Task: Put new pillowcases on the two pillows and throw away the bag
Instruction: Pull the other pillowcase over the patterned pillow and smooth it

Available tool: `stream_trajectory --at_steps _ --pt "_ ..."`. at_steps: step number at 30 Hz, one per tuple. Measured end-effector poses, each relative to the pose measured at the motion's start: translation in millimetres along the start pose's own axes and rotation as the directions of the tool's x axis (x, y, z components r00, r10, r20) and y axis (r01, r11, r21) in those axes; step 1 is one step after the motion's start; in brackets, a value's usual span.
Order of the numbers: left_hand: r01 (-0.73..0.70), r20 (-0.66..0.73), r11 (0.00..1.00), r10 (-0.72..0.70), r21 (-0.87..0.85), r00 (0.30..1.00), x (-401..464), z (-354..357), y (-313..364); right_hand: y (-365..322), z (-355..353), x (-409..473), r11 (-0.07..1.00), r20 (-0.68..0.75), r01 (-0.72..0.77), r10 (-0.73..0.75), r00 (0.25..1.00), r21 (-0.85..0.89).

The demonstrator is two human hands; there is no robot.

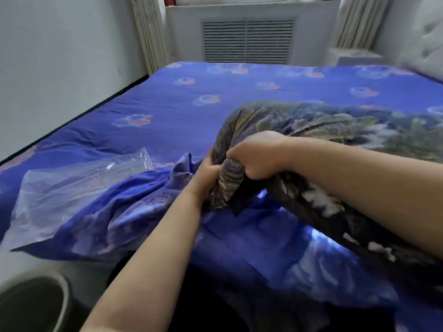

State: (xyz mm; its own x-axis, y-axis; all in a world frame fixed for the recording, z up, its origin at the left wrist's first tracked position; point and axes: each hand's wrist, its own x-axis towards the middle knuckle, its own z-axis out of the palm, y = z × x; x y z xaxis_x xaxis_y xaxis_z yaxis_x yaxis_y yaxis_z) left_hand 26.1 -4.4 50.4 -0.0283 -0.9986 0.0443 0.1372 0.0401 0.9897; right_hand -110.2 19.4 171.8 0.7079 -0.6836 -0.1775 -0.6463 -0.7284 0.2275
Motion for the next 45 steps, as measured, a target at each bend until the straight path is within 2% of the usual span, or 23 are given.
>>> stream_trajectory --at_steps 2,3,4,5,7,9,10,11,13,14,15,17,18,19,20,23,25,27,30,36,41,43,45 --pt "0.043 0.142 0.981 -0.070 0.190 0.987 2 -21 -15 -1 25 -4 0.986 0.060 -0.109 0.102 0.993 0.123" --pt "0.094 0.164 0.929 -0.161 0.357 0.973 -1 -33 -19 0 38 -3 0.985 0.041 -0.146 0.143 0.989 0.093" --pt "0.132 0.178 0.881 -0.235 0.455 0.956 -2 -46 -27 1 48 -2 0.981 0.044 -0.192 0.190 0.981 0.039" --pt "0.162 0.167 0.843 -0.283 0.512 0.945 -3 -57 -30 2 56 0 0.976 0.054 -0.217 0.216 0.975 0.015" --pt "0.202 0.092 0.765 -0.322 0.611 0.942 -10 -65 -25 5 64 5 0.956 0.152 -0.276 0.260 0.954 0.097" --pt "0.182 -0.047 0.618 -0.228 0.765 0.973 -17 -66 -20 11 72 14 0.938 0.258 -0.302 0.254 0.932 0.170" --pt "0.144 -0.103 0.536 -0.106 0.832 0.989 -23 -62 -16 14 74 17 0.926 0.307 -0.315 0.244 0.920 0.207" --pt "0.080 -0.122 0.504 0.051 0.860 0.991 -31 -57 -13 17 78 21 0.906 0.335 -0.332 0.238 0.912 0.261" --pt "-0.163 -0.031 0.481 0.370 0.861 0.929 -53 -40 -6 25 77 26 0.856 0.329 -0.365 0.248 0.911 0.367" --pt "-0.284 0.049 0.430 0.480 0.857 0.876 -63 -32 -6 30 74 28 0.842 0.309 -0.364 0.250 0.918 0.398" --pt "-0.365 0.150 0.321 0.535 0.874 0.831 -71 -25 -9 36 72 31 0.833 0.286 -0.352 0.246 0.926 0.426" --pt "-0.392 0.325 0.025 0.513 0.920 0.795 -79 -13 -21 44 68 32 0.816 0.275 -0.348 0.241 0.931 0.461" --pt "-0.361 0.359 -0.089 0.463 0.928 0.810 -77 -10 -28 46 68 32 0.807 0.291 -0.354 0.236 0.927 0.473" --pt "-0.318 0.356 -0.161 0.417 0.935 0.836 -72 -8 -31 46 68 32 0.799 0.303 -0.358 0.231 0.925 0.483" --pt "-0.293 0.345 -0.189 0.379 0.937 0.859 -62 -7 -32 47 71 31 0.791 0.314 -0.367 0.233 0.921 0.489" --pt "-0.324 0.361 -0.201 0.190 0.924 0.913 -21 -3 -16 49 79 29 0.757 0.327 -0.392 0.247 0.912 0.523" --pt "-0.386 0.392 -0.127 0.028 0.914 0.920 3 0 1 51 79 25 0.733 0.334 -0.400 0.246 0.910 0.550" --pt "-0.435 0.431 -0.044 -0.086 0.899 0.898 31 3 12 56 80 23 0.715 0.348 -0.410 0.244 0.905 0.565" --pt "-0.495 0.478 -0.029 -0.223 0.868 0.850 64 13 12 61 87 22 0.702 0.334 -0.412 0.256 0.907 0.582" --pt "-0.440 0.401 0.035 -0.481 0.897 0.780 102 32 0 61 99 20 0.671 0.310 -0.417 0.281 0.908 0.613" --pt "-0.373 0.347 0.038 -0.461 0.927 0.816 114 26 -13 60 115 30 0.609 0.289 -0.475 0.382 0.878 0.636" --pt "-0.374 0.346 0.012 -0.409 0.928 0.845 111 24 -19 55 120 32 0.655 0.236 -0.480 0.429 0.872 0.583" --pt "-0.360 0.329 -0.031 -0.338 0.932 0.882 102 25 -21 46 124 34 0.771 0.131 -0.484 0.475 0.870 0.413"
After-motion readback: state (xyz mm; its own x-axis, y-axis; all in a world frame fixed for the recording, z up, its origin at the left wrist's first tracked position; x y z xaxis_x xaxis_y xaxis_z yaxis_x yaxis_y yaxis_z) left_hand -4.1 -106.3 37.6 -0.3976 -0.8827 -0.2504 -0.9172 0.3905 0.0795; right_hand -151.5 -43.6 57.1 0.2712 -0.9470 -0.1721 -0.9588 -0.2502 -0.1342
